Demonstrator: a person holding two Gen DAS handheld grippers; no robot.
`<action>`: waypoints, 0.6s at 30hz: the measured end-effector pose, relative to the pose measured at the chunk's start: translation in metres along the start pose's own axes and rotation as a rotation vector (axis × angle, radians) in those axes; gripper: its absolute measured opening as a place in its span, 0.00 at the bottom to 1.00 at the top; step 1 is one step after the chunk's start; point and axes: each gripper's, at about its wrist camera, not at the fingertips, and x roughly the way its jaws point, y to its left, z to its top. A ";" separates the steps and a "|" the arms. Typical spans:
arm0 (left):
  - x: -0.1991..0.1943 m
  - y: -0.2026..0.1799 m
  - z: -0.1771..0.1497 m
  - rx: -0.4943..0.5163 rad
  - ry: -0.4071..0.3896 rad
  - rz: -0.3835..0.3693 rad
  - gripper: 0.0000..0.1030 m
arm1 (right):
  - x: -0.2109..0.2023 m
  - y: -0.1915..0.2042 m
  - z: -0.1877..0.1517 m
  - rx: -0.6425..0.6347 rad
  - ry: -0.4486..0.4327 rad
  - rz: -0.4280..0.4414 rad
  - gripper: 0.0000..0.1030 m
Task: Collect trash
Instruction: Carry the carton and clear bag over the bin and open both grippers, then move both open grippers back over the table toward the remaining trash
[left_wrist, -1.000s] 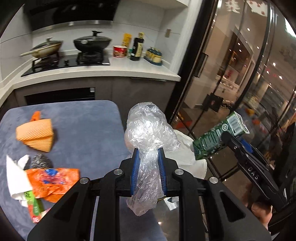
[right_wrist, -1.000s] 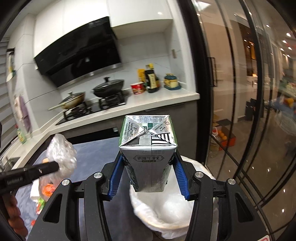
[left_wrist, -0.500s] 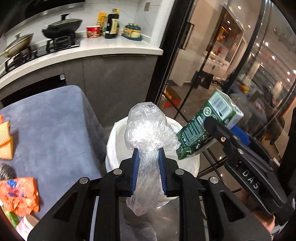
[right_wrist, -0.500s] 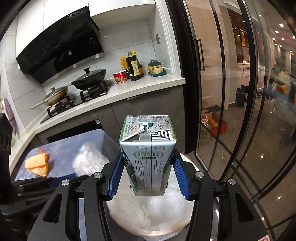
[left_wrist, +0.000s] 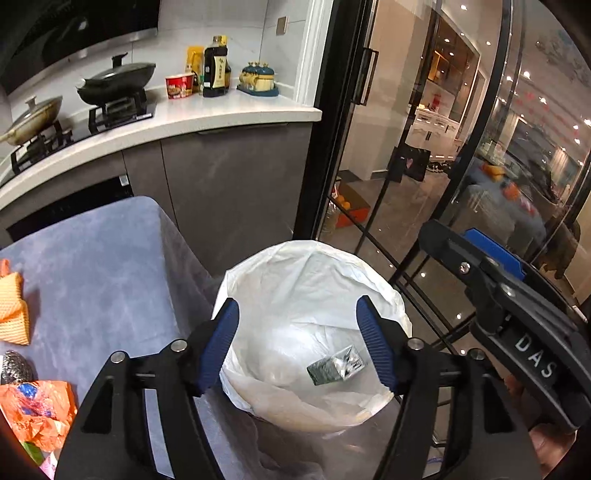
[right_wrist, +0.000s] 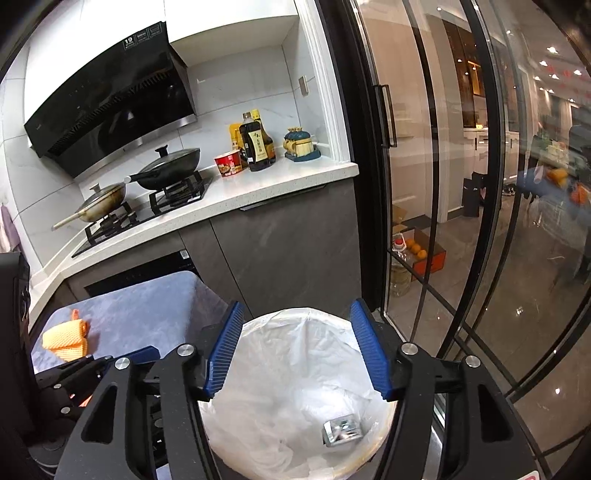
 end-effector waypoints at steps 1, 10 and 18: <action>-0.001 0.003 0.001 -0.001 -0.005 0.003 0.62 | -0.001 0.001 -0.001 -0.001 -0.001 0.003 0.58; -0.023 0.027 -0.002 -0.062 -0.030 0.042 0.66 | -0.018 0.017 -0.004 -0.023 -0.012 0.043 0.62; -0.062 0.062 -0.015 -0.102 -0.062 0.103 0.73 | -0.041 0.054 -0.013 -0.062 -0.019 0.116 0.62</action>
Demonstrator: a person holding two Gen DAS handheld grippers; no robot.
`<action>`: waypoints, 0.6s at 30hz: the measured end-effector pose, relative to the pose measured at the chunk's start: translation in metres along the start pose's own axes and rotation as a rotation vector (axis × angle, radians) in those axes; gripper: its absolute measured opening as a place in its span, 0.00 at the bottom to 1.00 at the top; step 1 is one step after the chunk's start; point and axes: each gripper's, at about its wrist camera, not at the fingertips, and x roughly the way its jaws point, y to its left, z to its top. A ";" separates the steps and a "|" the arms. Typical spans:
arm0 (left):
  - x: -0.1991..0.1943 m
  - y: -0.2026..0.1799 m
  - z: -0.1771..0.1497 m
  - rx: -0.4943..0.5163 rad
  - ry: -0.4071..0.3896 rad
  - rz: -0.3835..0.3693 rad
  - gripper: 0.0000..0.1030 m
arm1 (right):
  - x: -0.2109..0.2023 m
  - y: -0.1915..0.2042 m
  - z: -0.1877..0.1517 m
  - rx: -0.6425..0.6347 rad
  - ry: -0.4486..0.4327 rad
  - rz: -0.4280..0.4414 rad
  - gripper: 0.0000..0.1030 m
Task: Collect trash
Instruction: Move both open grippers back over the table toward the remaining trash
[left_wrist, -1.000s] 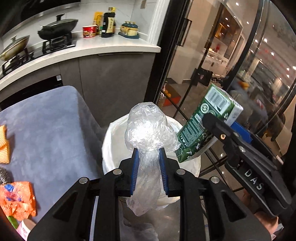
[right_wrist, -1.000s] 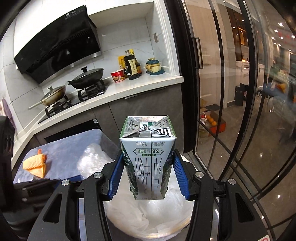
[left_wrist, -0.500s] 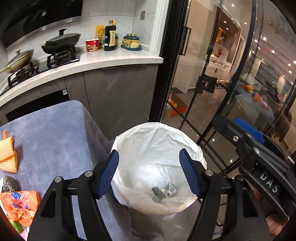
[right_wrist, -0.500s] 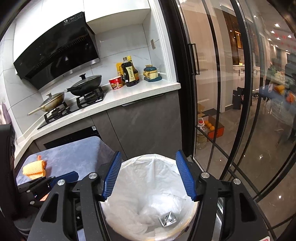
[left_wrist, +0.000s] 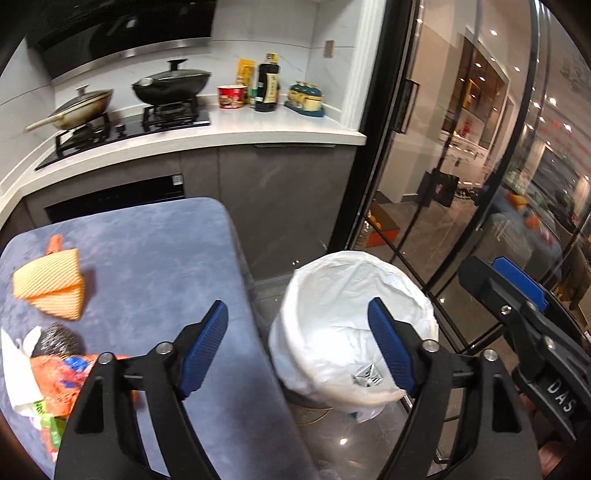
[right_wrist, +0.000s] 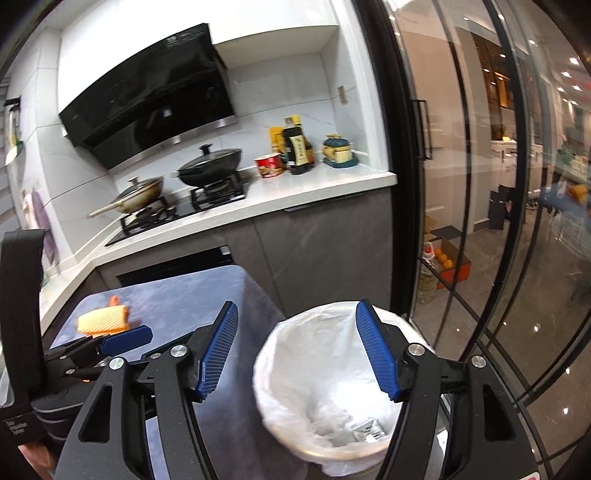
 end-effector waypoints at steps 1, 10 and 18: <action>-0.004 0.005 -0.002 -0.005 -0.004 0.010 0.73 | -0.002 0.006 0.000 -0.005 -0.002 0.009 0.62; -0.055 0.074 -0.020 -0.067 -0.028 0.125 0.83 | -0.020 0.059 -0.007 -0.022 -0.006 0.082 0.68; -0.093 0.146 -0.054 -0.135 0.015 0.230 0.90 | -0.019 0.119 -0.032 -0.077 0.063 0.159 0.79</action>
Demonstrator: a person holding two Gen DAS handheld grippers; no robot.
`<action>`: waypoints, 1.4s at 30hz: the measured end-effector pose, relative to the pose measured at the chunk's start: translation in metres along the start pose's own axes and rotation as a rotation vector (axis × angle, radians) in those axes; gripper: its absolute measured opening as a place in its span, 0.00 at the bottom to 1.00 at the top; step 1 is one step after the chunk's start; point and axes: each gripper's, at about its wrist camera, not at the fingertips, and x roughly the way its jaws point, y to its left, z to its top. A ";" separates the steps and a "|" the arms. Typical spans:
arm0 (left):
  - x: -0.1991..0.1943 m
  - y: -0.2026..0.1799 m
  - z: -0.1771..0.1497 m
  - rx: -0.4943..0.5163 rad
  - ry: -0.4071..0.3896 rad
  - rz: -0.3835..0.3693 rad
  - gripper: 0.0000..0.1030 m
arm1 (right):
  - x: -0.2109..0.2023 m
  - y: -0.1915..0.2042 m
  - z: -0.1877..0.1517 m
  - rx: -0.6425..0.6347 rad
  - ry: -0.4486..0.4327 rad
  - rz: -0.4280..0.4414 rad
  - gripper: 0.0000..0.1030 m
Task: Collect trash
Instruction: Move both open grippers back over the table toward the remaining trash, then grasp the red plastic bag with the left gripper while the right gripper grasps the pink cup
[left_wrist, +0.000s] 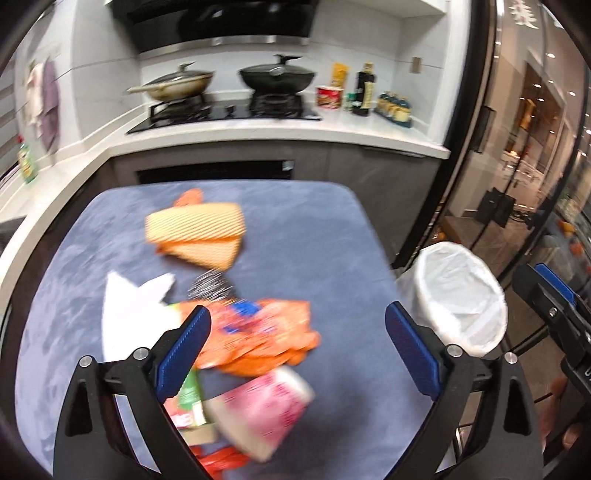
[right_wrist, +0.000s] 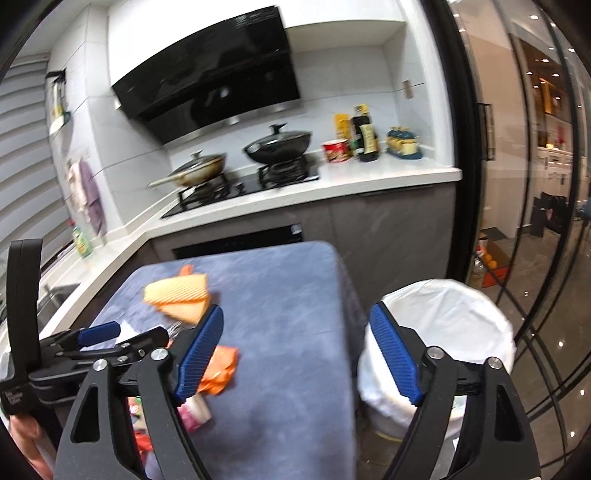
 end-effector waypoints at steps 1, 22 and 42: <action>-0.002 0.008 -0.004 -0.008 0.006 0.011 0.90 | 0.002 0.008 -0.004 -0.011 0.010 0.012 0.81; -0.017 0.121 -0.113 -0.197 0.153 0.108 0.93 | 0.061 0.124 -0.110 -0.257 0.302 0.167 0.88; 0.025 0.100 -0.146 -0.146 0.266 -0.011 0.51 | 0.066 0.098 -0.120 -0.187 0.356 0.094 0.88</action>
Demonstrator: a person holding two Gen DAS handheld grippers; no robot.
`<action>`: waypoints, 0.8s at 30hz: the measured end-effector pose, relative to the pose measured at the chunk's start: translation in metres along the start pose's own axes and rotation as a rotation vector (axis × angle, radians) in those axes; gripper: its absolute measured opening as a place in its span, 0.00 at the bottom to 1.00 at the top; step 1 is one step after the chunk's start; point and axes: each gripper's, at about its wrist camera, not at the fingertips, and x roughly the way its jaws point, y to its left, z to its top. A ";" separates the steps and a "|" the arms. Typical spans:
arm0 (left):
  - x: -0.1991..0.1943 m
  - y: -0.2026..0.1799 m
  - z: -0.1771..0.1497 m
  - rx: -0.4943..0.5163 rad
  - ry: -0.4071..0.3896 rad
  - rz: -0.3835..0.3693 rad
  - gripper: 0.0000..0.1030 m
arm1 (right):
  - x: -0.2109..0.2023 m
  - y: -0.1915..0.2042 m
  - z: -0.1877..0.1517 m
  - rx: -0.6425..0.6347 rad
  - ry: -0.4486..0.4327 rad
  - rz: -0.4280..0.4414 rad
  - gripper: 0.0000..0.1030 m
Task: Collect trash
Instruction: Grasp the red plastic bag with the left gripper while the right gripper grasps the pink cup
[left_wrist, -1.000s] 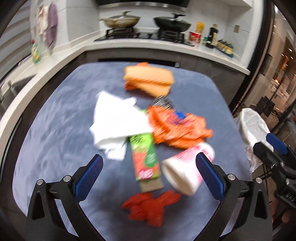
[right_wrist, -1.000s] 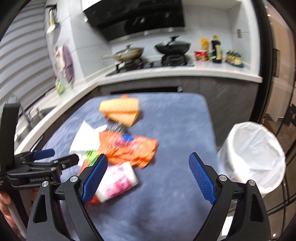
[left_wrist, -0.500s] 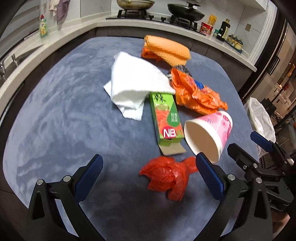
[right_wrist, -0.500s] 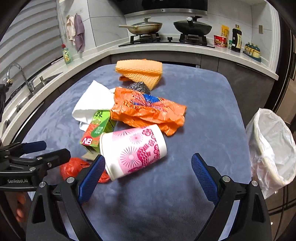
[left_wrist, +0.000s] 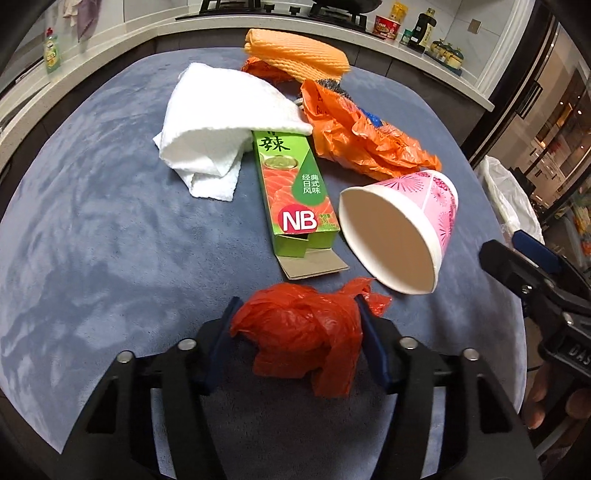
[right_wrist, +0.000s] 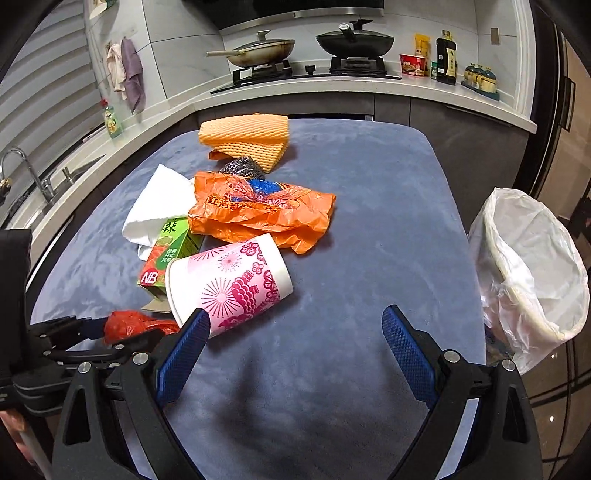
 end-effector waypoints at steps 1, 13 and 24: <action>-0.001 0.000 0.000 0.001 0.002 -0.010 0.49 | 0.002 0.001 0.001 0.000 0.004 0.006 0.88; -0.026 0.016 0.004 -0.049 -0.029 -0.007 0.45 | 0.023 0.032 0.002 -0.008 0.022 0.062 0.88; -0.030 0.028 0.004 -0.082 -0.024 0.009 0.45 | 0.019 0.048 0.000 -0.010 0.022 0.085 0.88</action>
